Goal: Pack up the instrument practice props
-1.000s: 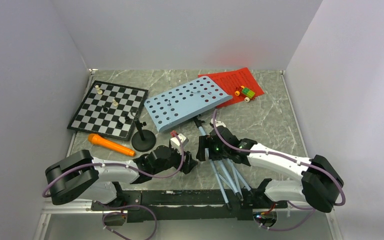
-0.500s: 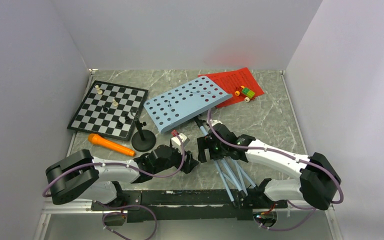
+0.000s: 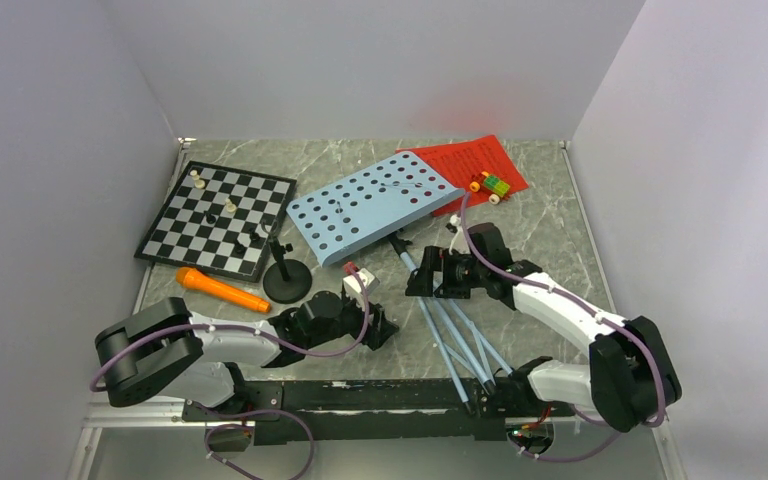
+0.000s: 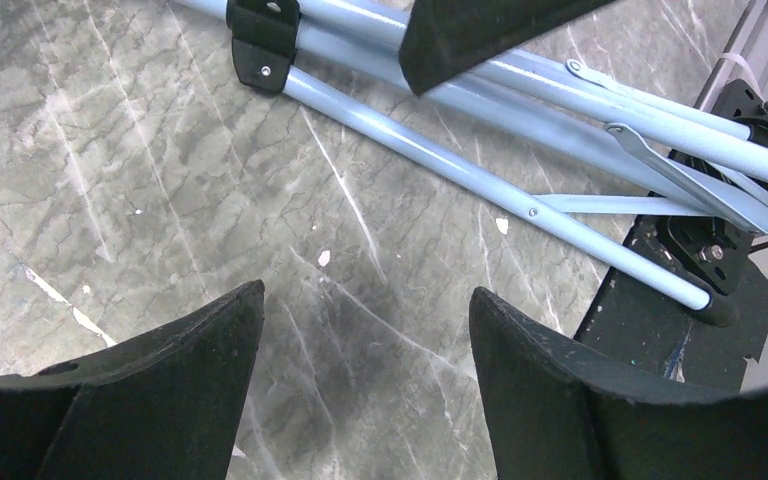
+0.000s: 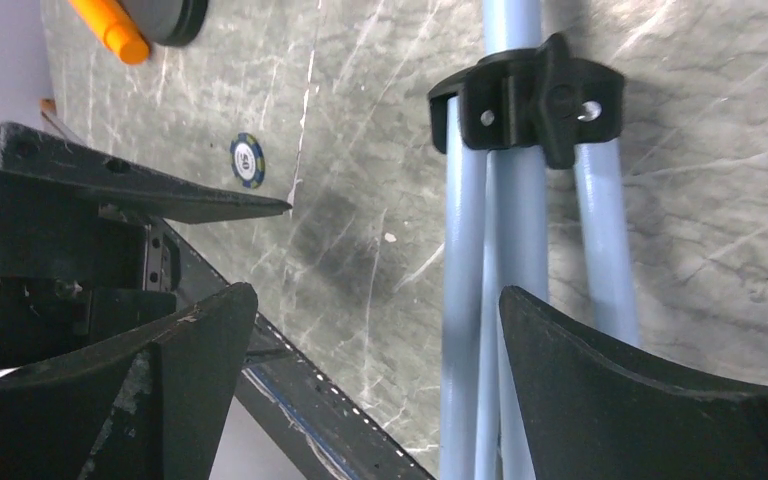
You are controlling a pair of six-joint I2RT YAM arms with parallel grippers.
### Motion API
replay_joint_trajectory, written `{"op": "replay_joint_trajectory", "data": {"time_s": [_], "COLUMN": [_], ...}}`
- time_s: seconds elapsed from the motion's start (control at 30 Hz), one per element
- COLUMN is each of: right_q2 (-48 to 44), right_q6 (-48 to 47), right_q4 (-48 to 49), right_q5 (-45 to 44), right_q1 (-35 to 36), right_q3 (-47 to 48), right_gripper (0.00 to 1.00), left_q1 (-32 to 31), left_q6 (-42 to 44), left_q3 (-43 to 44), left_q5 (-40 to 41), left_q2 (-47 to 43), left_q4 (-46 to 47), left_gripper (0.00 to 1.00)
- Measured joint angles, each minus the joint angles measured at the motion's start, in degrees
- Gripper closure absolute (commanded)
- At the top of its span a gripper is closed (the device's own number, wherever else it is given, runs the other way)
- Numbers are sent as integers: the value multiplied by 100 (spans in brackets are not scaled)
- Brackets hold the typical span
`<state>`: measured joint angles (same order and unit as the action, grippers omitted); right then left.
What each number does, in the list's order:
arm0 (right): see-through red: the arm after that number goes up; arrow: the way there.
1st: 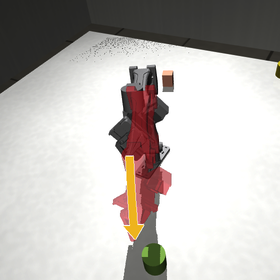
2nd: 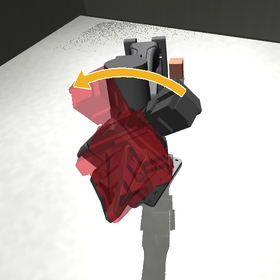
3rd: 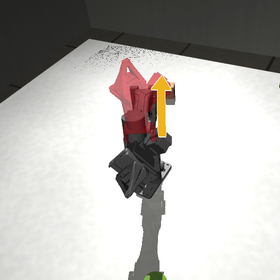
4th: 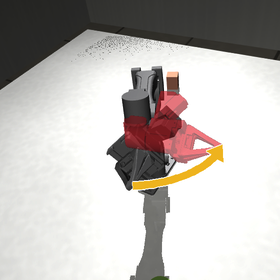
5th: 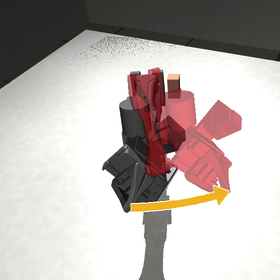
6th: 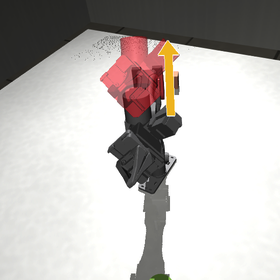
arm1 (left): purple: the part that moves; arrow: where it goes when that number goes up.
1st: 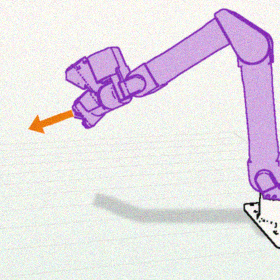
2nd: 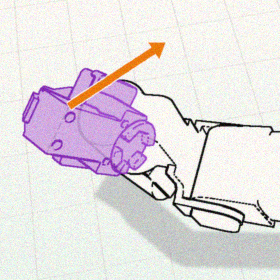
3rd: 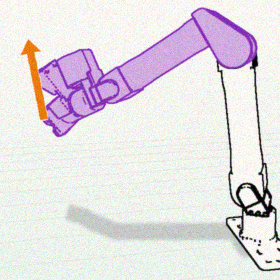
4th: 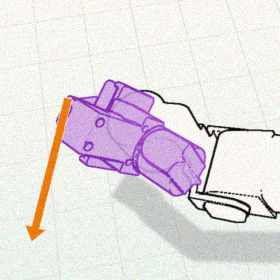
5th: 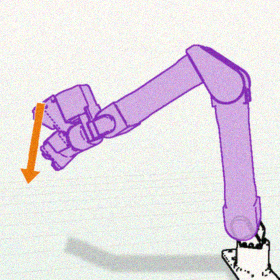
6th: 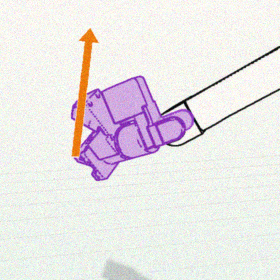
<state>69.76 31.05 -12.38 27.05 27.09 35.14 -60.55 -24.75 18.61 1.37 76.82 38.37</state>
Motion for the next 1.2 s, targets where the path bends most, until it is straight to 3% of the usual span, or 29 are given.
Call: {"op": "replay_joint_trajectory", "data": {"time_s": [0.23, 0.47, 0.73, 0.9, 1.2], "right_q2": [-131, -664, -857, -595, -59], "right_q6": [-199, -785, -896, -737, -356], "right_q4": [-382, -1235, -1659, -1617, -1351], "right_q5": [-96, -1207, -2122, -2304, -2828], "right_q1": [-269, -127, 531, 850, 1239], "right_q3": [175, 997, 417, 205, 55], "right_gripper": [4, 0, 0, 0, 0], "left_q1": [0, 0, 431, 802, 927], "left_q6": [0, 7, -299, -514, -647], "left_q3": [-44, 13, 911, 1672, 2603], "left_q5": [-7, 15, 138, 20, -514], "left_q2": [4, 4, 114, 682, 1851], "left_q4": [125, 35, -317, -411, -841], "left_gripper": [20, 14, 10, 13, 24]}}
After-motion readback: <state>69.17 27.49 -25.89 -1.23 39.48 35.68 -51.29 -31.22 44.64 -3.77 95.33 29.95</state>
